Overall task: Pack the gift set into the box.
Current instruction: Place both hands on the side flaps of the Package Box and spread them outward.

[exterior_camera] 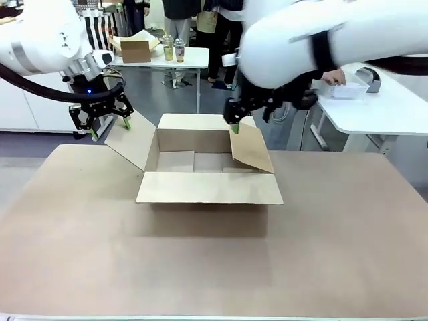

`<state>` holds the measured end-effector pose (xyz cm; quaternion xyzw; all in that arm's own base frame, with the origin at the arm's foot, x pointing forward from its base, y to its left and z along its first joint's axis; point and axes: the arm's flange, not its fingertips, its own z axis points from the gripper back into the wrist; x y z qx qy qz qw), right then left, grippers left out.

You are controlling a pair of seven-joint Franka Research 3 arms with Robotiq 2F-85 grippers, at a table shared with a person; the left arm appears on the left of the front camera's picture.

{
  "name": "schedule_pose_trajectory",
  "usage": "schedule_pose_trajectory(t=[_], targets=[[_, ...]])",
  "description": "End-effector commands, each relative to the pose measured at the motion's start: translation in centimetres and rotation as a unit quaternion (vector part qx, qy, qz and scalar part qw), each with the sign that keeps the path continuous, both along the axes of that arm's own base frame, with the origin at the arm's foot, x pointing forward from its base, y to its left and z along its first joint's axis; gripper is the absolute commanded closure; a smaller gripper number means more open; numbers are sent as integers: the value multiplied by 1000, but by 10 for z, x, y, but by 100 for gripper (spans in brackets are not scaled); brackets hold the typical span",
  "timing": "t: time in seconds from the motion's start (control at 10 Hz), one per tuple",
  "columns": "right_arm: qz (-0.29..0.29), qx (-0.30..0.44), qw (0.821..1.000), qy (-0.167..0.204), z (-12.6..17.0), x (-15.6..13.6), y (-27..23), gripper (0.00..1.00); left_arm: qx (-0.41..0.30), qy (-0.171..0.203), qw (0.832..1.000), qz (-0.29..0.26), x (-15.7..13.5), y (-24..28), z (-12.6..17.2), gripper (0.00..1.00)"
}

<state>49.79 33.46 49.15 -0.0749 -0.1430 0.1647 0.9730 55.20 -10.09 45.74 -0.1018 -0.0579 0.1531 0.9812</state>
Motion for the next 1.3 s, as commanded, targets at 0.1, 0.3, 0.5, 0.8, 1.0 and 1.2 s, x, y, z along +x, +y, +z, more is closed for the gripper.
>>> schedule_pose_trajectory(t=[0.1, 0.3, 0.5, 0.8, 1.0, 1.2], targets=[[-92, -51, 994, -19, -18, 51, 52, 0, 6, 3, 1000, 7, 1, -1, 3, 0], [-120, -52, 991, -7, -46, 67, 61, 0, 6, 3, 1000, 7, 1, -1, 3, 0], [-155, -88, 984, -2, -59, 70, 53, 0, 6, 3, 1000, 7, 1, -1, 3, 0], [-187, -109, 976, -6, -70, 64, 36, 0, 6, 3, 1000, 7, 1, -1, 3, 0], [-195, -105, 975, -8, -48, 49, 19, 0, 6, 3, 1000, 7, 1, -1, 3, 0], [-214, -108, 971, -17, -18, 34, -3, 0, 6, 3, 1000, 7, 1, -1, 3, 0]])
